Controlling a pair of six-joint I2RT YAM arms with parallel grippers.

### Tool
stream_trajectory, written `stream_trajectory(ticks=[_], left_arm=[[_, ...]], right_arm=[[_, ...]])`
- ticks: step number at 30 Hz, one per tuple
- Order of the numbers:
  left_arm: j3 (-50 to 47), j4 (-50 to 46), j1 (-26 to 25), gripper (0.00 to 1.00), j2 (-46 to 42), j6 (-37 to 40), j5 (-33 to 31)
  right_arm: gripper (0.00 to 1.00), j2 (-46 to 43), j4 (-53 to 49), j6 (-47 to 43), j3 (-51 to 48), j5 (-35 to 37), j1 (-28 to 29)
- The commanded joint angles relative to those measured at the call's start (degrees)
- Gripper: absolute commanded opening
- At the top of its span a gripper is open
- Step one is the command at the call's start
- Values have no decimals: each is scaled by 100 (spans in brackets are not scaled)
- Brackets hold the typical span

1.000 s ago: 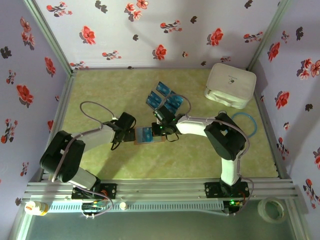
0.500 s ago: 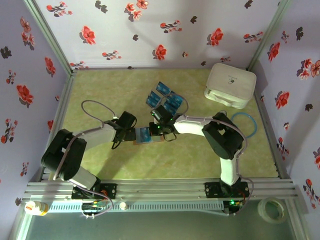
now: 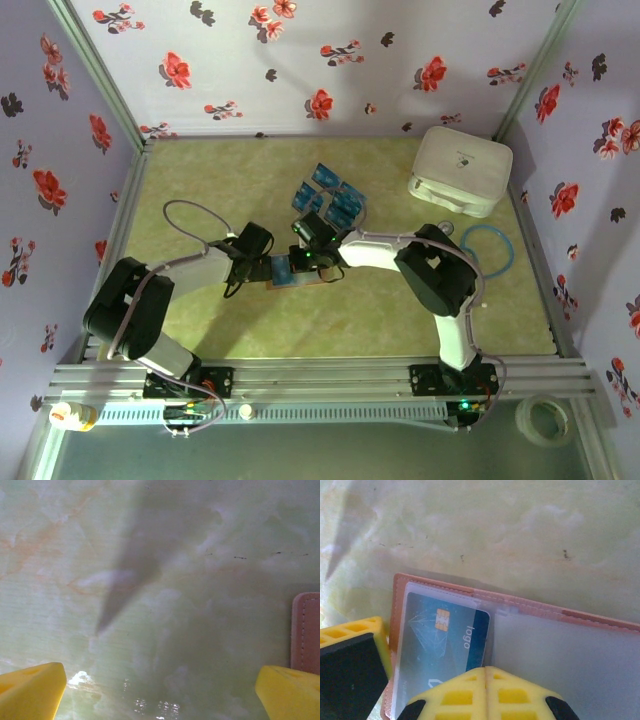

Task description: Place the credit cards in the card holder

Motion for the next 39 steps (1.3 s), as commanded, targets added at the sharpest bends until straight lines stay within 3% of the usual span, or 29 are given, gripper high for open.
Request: stream_trajectory(ticks=[1,11,23,39], left_arm=[[-2,282,43,100,250,29,89],[96,160,92,100,121,83,97],[330,-267,392,100,-545,190,152],[157,-31,385,100,-582,160,501]], right_arm=[[0,79,-61,125,188,-162,120],[0,-310,-207,9,85,-13,130],[29,-972,-258,13,-402,192,-184],[50,-2122,-774,-335,-1290,1212,-268]])
